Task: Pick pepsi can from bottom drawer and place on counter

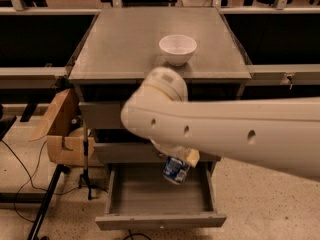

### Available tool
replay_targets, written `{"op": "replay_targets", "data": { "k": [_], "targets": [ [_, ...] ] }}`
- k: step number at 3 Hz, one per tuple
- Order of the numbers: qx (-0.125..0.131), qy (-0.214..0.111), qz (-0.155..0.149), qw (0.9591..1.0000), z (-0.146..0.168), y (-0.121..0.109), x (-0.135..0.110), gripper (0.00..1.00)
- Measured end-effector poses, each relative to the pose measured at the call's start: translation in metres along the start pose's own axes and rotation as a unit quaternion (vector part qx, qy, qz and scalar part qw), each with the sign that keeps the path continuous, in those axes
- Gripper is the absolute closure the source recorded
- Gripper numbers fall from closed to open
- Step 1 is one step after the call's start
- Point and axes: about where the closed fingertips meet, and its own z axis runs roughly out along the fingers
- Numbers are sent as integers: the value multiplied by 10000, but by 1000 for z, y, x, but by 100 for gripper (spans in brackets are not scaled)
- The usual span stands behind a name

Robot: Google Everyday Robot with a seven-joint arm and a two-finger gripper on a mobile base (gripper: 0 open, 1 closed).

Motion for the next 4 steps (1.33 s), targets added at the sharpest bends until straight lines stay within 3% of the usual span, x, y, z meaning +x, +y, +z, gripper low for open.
{"op": "replay_targets", "data": {
  "k": [1, 2, 3, 4],
  "targets": [
    [-136, 367, -99, 9992, -51, -12, 58, 100],
    [53, 743, -69, 9972, -106, -46, 111, 100],
    [488, 827, 131, 9953, -129, -87, 159, 100],
    [1169, 690, 370, 9901, -138, -142, 194, 100]
  ]
}}
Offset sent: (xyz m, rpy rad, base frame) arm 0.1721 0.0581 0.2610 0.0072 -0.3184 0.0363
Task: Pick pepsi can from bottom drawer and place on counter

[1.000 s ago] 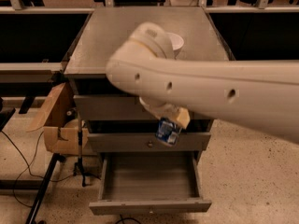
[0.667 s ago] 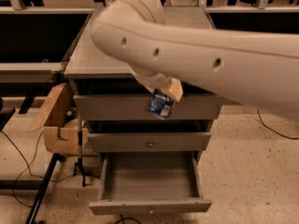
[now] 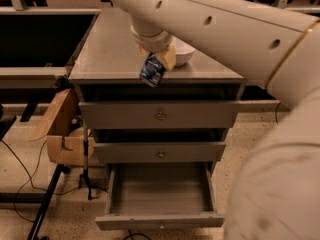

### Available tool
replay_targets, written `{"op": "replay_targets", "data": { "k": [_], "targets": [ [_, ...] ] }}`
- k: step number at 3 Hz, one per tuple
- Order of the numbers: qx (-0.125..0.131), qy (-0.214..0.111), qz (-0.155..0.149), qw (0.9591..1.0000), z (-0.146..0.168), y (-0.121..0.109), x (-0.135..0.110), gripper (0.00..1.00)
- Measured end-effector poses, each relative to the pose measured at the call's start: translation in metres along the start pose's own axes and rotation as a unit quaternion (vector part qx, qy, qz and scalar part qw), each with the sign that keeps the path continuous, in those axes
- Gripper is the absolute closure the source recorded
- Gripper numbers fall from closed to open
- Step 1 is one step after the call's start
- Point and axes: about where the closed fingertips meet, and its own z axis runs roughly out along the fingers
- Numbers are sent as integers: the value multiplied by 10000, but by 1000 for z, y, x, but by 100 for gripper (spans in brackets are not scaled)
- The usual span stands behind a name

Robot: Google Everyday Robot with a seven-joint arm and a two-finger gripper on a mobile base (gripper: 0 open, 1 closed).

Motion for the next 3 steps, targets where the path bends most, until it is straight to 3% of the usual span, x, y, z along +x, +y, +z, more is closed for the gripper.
{"op": "replay_targets", "data": {
  "k": [1, 2, 3],
  "targets": [
    [1020, -205, 683, 9922, -17, -51, 26, 100],
    [1693, -327, 1154, 9782, -38, -84, 40, 100],
    [2182, -472, 1573, 9620, -30, -107, 49, 100]
  ]
}}
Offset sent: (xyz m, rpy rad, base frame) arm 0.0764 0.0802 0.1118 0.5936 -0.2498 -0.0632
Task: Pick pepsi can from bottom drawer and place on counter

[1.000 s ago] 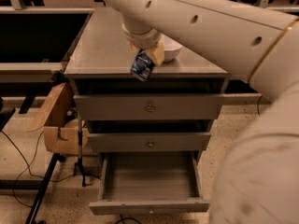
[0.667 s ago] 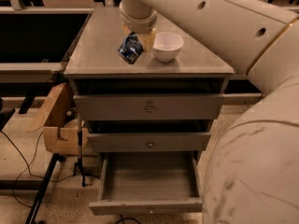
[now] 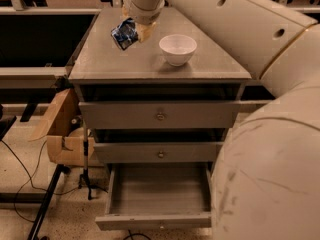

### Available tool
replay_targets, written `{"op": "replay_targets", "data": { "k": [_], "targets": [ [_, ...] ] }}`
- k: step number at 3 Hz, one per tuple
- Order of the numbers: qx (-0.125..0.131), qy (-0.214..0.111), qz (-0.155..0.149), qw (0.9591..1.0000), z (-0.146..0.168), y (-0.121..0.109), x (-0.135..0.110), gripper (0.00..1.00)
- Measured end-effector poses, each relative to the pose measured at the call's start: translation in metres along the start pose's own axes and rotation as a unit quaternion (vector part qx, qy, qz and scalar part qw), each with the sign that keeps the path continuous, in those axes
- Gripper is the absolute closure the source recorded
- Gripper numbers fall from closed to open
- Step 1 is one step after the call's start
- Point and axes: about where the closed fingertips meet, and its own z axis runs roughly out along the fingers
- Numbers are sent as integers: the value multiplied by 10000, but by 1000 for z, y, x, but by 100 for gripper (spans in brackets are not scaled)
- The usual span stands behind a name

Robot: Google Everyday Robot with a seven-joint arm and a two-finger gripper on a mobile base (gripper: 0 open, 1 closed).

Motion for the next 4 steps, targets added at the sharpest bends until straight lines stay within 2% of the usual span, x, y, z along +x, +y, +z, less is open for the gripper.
{"op": "replay_targets", "data": {
  "k": [1, 2, 3, 4],
  "targets": [
    [503, -318, 432, 9973, 55, -4, 17, 100],
    [944, -455, 554, 9929, 79, -4, 33, 100],
    [1230, -514, 552, 9895, 94, -9, 43, 100],
    [1492, -739, 426, 9851, 113, -18, 47, 82]
  ]
}}
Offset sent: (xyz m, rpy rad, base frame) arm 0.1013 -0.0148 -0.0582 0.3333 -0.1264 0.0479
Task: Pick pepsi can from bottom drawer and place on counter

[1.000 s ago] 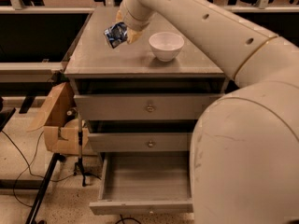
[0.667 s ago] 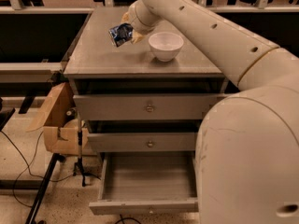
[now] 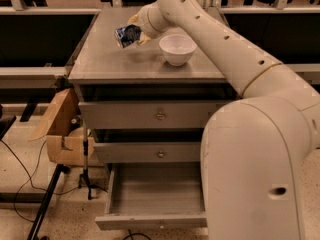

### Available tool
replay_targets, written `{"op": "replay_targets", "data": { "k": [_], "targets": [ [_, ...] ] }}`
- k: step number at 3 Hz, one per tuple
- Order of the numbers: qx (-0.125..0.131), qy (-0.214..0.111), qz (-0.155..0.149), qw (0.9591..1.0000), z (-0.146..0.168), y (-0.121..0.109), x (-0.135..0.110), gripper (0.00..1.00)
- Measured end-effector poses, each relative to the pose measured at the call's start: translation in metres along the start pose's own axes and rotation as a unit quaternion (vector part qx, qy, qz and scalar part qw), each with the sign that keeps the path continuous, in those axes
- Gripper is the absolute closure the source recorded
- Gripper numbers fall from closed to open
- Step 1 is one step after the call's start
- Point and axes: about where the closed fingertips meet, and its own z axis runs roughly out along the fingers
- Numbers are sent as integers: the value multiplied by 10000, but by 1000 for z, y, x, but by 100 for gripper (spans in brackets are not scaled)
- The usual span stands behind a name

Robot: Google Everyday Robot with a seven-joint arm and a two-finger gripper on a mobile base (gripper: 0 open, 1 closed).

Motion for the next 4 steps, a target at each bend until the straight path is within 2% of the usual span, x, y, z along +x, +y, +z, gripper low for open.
{"op": "replay_targets", "data": {
  "k": [1, 3, 4],
  "targets": [
    [208, -248, -185, 9993, 14, -7, 1, 53],
    [304, -446, -359, 9979, 18, -9, -4, 6],
    [303, -453, -366, 9978, 18, -9, -4, 0]
  ]
}}
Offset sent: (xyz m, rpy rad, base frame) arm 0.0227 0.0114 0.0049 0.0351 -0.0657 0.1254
